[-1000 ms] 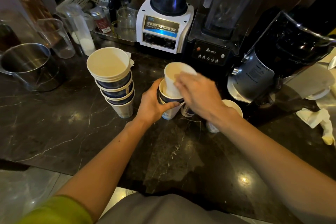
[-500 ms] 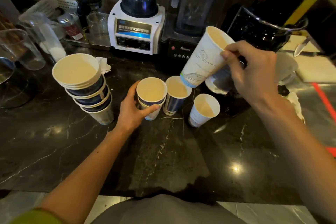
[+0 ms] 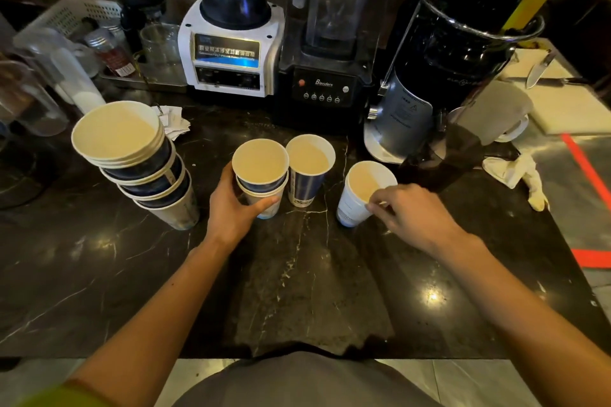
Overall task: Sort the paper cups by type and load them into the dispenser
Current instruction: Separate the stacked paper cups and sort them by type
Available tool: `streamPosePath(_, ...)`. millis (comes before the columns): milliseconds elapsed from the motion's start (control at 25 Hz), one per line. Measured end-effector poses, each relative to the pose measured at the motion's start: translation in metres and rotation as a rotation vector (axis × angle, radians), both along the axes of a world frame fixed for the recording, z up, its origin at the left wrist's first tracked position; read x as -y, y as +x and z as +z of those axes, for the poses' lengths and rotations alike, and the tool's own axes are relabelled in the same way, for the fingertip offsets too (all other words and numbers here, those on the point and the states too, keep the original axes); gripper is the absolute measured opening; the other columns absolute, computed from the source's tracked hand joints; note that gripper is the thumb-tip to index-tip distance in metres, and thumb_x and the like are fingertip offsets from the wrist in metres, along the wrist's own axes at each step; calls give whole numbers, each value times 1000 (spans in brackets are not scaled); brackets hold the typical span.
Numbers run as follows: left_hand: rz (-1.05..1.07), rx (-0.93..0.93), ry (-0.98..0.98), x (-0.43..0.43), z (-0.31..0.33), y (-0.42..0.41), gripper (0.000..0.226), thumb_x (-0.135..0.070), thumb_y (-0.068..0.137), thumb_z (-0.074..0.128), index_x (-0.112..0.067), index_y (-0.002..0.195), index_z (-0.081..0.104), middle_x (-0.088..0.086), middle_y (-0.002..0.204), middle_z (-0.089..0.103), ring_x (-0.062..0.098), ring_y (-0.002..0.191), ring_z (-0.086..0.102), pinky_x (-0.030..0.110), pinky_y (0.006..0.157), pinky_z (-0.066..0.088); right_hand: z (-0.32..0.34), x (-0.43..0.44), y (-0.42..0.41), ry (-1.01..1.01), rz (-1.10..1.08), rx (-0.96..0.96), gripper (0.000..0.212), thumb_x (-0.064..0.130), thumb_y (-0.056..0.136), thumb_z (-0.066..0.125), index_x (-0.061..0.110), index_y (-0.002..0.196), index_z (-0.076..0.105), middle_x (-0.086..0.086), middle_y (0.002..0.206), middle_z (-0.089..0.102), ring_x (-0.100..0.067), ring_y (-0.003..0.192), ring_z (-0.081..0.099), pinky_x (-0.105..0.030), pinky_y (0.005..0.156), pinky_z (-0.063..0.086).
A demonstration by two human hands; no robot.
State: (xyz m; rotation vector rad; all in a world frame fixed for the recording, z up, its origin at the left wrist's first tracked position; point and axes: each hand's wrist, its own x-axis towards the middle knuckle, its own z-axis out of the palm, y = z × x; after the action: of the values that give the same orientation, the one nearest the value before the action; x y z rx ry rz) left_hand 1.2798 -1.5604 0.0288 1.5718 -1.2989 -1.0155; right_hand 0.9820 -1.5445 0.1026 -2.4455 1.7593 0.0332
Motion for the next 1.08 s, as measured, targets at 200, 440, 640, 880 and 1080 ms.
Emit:
streamPosePath(200,-18,29,1,-9,6,2,95,-28,68,85,-24,146,32,-5,146,46,6,129,42,35,106,41,18,18,41,-273,159,195,43,46,93,57,21,129,59,1,125,64,-19,120,55,-43,108,35)
streamPosePath(440,-46,43,-21,-23,8,8,93,-29,67,86,-24,145,34,-6,143,48,1,125,43,25,103,42,10,40,125,-73,492,250,21,29,96,57,19,110,69,0,111,70,-21,108,60,-40,105,37)
streamPosePath(640,-77,5,-4,-27,4,8,89,-30,68,84,-28,142,35,-12,138,49,2,124,47,26,103,43,42,44,122,-405,468,418,20,20,94,51,11,89,67,-7,85,69,-29,81,63,-39,77,49)
streamPosePath(880,-64,37,-5,-25,-2,5,90,-32,68,85,-29,142,35,-11,142,47,7,131,42,34,109,37,95,60,71,-763,226,624,15,7,96,58,-3,96,69,-18,89,67,-28,83,62,-29,77,47)
streamPosePath(1080,-58,49,10,-24,-4,6,90,-28,69,85,-28,143,34,-10,143,45,2,128,37,33,109,34,64,69,54,-798,254,483,15,8,95,57,-1,92,69,-16,85,68,-32,83,61,-42,88,49)
